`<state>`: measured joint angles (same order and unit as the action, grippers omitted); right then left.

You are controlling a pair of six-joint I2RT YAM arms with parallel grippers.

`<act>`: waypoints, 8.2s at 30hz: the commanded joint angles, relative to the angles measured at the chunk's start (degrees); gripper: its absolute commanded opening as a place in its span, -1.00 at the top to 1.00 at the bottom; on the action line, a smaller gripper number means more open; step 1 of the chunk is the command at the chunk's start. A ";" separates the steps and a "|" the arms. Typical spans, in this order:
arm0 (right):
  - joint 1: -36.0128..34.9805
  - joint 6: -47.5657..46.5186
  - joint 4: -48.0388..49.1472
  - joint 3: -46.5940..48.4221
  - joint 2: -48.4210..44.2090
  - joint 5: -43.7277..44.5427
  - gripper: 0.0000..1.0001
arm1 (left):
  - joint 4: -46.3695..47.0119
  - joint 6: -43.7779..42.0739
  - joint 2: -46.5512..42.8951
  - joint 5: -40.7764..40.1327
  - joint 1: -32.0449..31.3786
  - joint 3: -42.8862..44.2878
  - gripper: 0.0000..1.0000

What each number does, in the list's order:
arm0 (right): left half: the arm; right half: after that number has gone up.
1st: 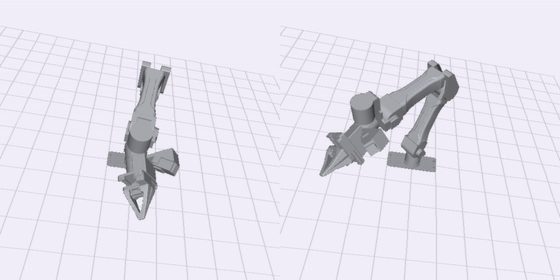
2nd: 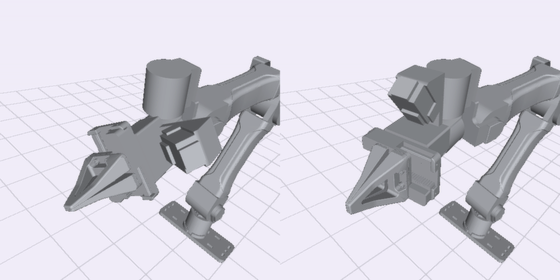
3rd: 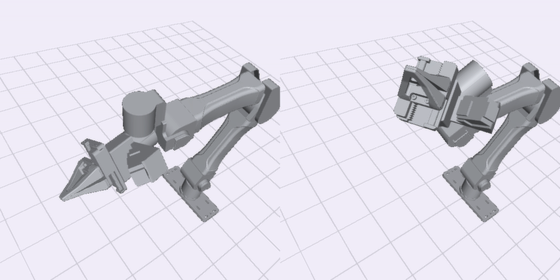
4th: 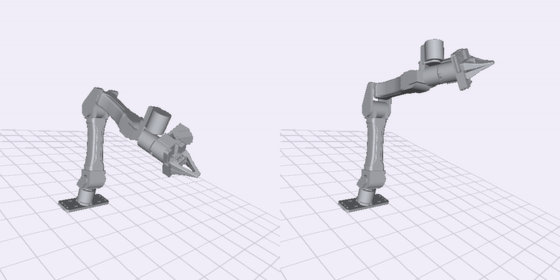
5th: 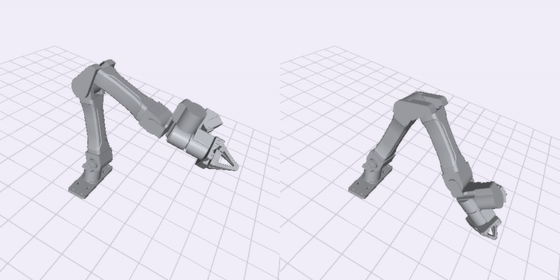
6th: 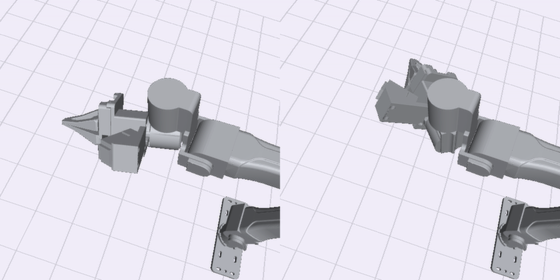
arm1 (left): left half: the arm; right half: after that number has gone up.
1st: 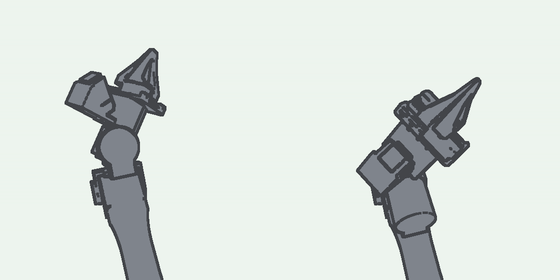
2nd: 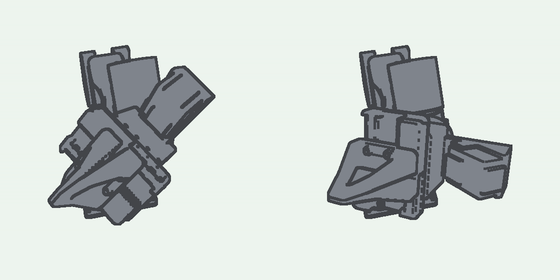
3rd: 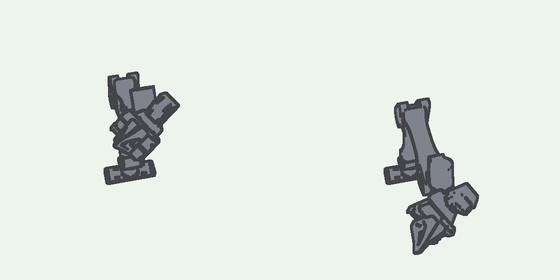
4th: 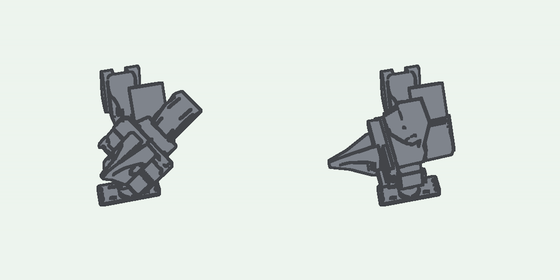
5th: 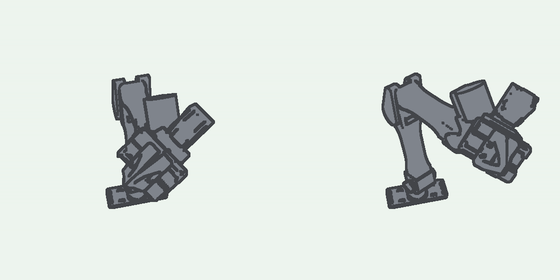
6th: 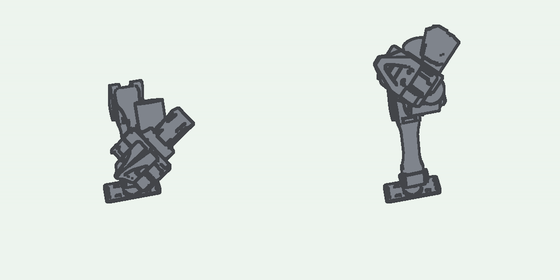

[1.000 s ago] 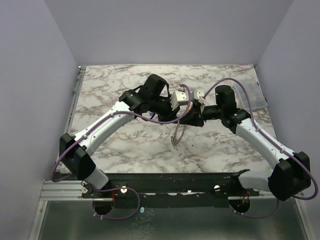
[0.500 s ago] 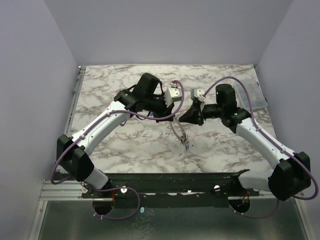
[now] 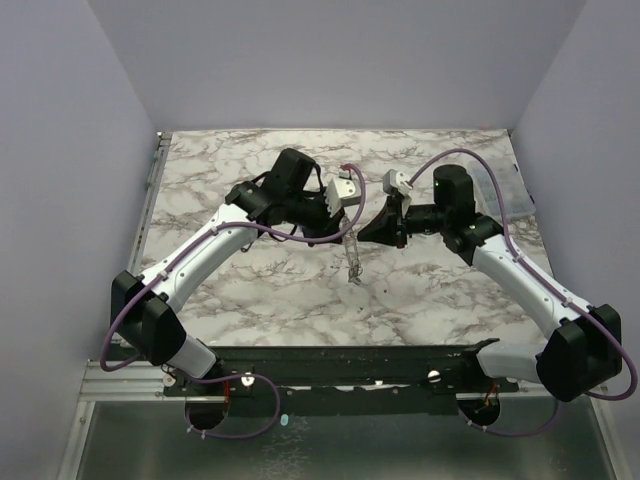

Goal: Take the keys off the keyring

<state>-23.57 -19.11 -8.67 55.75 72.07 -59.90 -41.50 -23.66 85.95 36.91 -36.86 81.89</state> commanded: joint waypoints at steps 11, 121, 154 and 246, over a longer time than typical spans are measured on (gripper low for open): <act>-0.23 11.64 19.42 -2.14 1.10 3.89 0.99 | 1.96 -0.51 0.32 0.69 0.23 -1.47 1.00; -2.05 11.09 69.55 -26.05 3.77 15.31 0.99 | -2.95 -8.42 0.34 -9.62 -4.03 9.80 1.00; 4.28 13.50 32.91 -10.64 -1.52 -4.35 -0.06 | -4.16 -34.09 -3.59 -19.52 -4.94 6.12 1.00; 2.73 29.68 56.37 -20.14 0.17 -1.78 0.99 | 15.23 -52.25 -19.40 -27.01 -18.29 -19.54 1.00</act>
<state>-21.63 7.31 43.40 36.38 71.72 -63.92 -25.85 -74.43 67.90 9.02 -54.76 62.98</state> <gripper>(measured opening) 0.015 0.049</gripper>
